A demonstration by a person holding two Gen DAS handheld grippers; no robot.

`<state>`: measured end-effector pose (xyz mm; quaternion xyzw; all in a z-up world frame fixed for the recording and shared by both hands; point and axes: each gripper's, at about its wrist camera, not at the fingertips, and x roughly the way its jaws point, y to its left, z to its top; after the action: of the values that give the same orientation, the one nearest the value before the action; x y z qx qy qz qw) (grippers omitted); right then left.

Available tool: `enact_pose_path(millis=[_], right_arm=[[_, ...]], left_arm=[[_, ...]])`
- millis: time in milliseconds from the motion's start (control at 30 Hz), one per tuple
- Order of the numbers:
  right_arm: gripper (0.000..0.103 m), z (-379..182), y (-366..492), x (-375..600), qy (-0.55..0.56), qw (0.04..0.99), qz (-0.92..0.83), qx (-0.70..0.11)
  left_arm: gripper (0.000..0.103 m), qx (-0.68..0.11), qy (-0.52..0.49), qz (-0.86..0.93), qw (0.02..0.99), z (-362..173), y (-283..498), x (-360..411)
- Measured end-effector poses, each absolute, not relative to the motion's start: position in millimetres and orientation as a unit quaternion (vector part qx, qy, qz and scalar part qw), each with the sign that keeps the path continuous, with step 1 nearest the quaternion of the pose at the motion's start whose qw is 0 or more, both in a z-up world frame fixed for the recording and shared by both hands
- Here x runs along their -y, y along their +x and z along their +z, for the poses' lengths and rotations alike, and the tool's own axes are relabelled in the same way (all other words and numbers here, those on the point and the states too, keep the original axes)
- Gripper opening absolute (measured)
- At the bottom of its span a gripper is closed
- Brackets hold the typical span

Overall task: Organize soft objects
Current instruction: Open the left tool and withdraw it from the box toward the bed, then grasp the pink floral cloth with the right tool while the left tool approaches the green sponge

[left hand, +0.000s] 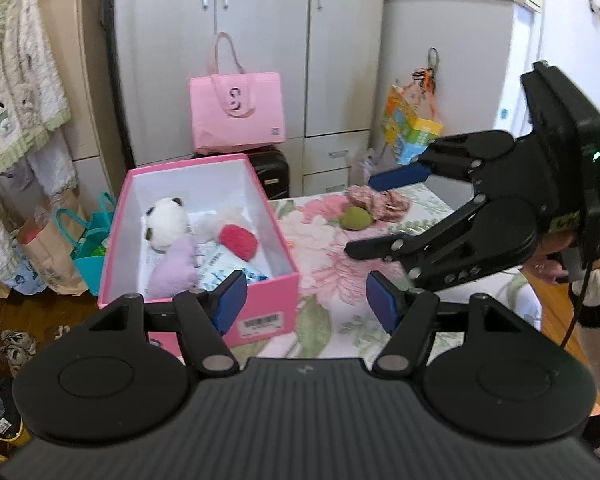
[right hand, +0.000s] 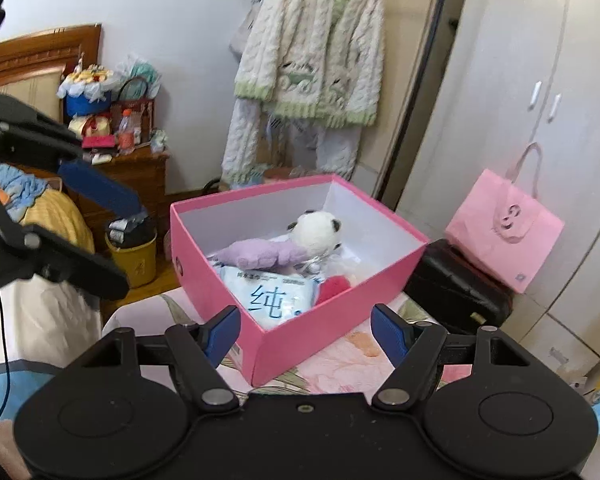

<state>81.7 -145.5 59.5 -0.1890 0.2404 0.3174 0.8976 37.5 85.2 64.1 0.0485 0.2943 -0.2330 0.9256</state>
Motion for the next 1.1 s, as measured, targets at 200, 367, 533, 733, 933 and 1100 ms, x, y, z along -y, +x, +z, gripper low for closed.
enact_pose_path(millis=[200, 367, 533, 733, 933, 1100], right_arm=[[0.077, 62.0, 60.0, 197.5, -0.164, 0.917, 0.284, -0.226], [0.082, 50.2, 59.0, 251.7, -0.095, 0.945, 0.232, -0.212], [0.082, 28.3, 87.9, 303.6, 0.004, 0.954, 0.19, -0.23], [0.082, -3.9, 116.9, 346.4, 0.084, 0.948, 0.196, -0.237], [0.083, -34.4, 156.8, 365.4, 0.118, 0.936, 0.209, -0.257], [0.083, -55.8, 198.5, 373.4, 0.141, 0.92, 0.224, -0.288]], left_arm=[[0.065, -0.289, 0.047, -0.264, 0.919, 58.8, 36.5, -55.6], [0.073, -0.288, 0.043, -0.281, 0.915, 43.7, 49.8, -26.3], [0.073, -0.301, 0.053, -0.299, 0.904, 25.9, 71.1, 10.1], [0.073, -0.298, 0.059, -0.317, 0.899, 2.6, 99.2, 47.5], [0.073, -0.305, 0.054, -0.3, 0.902, -31.1, 138.8, 78.2], [0.073, -0.319, 0.036, -0.285, 0.903, -59.1, 177.4, 99.7]])
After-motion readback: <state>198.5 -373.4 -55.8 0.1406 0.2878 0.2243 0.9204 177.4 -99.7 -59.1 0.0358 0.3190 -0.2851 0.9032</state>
